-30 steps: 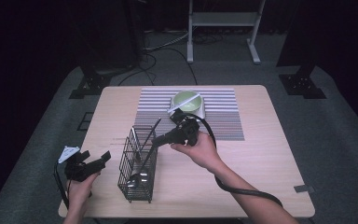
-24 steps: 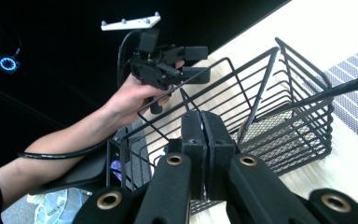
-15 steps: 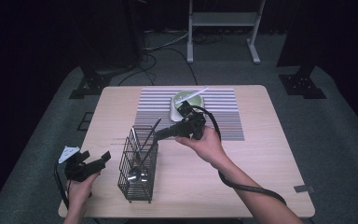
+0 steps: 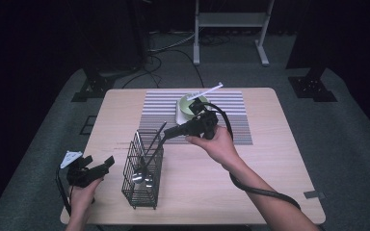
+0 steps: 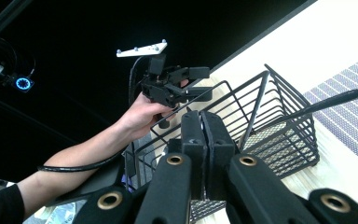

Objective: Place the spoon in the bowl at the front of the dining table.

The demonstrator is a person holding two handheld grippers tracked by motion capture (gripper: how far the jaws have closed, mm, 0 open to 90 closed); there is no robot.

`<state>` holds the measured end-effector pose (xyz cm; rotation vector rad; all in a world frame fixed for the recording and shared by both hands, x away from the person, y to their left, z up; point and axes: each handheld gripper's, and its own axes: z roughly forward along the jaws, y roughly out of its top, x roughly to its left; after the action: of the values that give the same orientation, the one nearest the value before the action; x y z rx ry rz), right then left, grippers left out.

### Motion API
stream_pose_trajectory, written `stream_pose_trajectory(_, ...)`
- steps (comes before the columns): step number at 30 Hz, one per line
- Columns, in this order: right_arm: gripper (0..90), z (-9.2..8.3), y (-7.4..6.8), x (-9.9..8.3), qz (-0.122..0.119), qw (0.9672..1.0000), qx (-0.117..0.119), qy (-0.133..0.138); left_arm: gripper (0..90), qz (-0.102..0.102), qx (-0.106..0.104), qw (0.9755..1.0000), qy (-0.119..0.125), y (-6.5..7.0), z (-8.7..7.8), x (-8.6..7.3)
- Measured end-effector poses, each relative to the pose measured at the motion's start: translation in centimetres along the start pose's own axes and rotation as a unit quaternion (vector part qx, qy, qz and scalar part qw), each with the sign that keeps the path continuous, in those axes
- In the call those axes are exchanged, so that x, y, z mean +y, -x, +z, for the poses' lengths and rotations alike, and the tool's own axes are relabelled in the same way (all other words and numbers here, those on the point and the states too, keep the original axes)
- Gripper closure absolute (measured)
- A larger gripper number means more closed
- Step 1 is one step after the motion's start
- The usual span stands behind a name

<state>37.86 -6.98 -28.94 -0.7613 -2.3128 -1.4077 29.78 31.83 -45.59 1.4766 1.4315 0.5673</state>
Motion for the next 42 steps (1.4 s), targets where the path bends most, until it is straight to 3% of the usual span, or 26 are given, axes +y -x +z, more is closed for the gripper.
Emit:
stream_pose_trajectory(14,88.6,-2.4,0.0,0.6,0.010,0.9997,0.003,0.020,1.0,-0.001,0.001,1.0000,-0.001,-0.1,0.0,0.0)
stream_pose_trajectory(42,88.6,-7.9,0.6,-0.6,0.028,0.9979,-0.015,0.057,1.0,0.000,0.003,1.0000,-0.004,-0.2,0.0,-0.1)
